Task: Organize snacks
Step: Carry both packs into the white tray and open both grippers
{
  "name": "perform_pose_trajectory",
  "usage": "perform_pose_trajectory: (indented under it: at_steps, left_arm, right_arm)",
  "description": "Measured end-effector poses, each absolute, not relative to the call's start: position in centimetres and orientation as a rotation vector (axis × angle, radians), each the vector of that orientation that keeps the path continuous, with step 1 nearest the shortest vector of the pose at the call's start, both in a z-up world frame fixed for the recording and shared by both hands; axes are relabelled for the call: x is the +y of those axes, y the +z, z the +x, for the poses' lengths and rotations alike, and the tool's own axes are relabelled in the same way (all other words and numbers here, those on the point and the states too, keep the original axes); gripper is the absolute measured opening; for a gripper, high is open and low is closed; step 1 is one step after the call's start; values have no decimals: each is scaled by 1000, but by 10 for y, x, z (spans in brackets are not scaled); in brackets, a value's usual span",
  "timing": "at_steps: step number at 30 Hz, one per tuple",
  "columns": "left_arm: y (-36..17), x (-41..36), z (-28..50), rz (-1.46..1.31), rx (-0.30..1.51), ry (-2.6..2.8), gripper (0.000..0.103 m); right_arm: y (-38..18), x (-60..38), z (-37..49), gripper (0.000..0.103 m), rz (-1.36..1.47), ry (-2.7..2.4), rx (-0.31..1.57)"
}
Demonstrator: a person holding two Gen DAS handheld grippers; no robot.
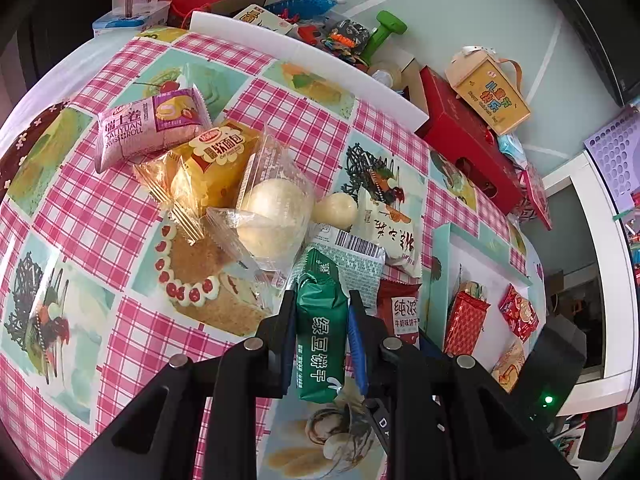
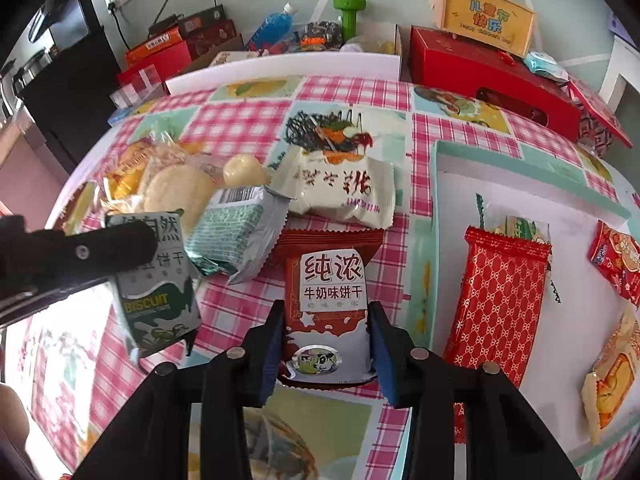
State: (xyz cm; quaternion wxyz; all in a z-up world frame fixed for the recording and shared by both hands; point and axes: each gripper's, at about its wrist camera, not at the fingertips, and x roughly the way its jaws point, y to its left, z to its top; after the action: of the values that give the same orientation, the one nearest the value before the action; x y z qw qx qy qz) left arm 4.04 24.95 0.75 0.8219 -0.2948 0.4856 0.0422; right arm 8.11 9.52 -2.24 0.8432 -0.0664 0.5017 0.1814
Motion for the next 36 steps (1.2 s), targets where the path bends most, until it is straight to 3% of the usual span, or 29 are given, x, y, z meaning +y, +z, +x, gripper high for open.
perform_pose_trajectory:
  at_steps: [28,36]
  left_arm:
    - [42,236,31,-547,947,77,25]
    - [53,207,45,-467,937,26,25]
  right_arm:
    - [21,64,70,42,-48,345,983]
    - [34,14,87,42,26,206,934]
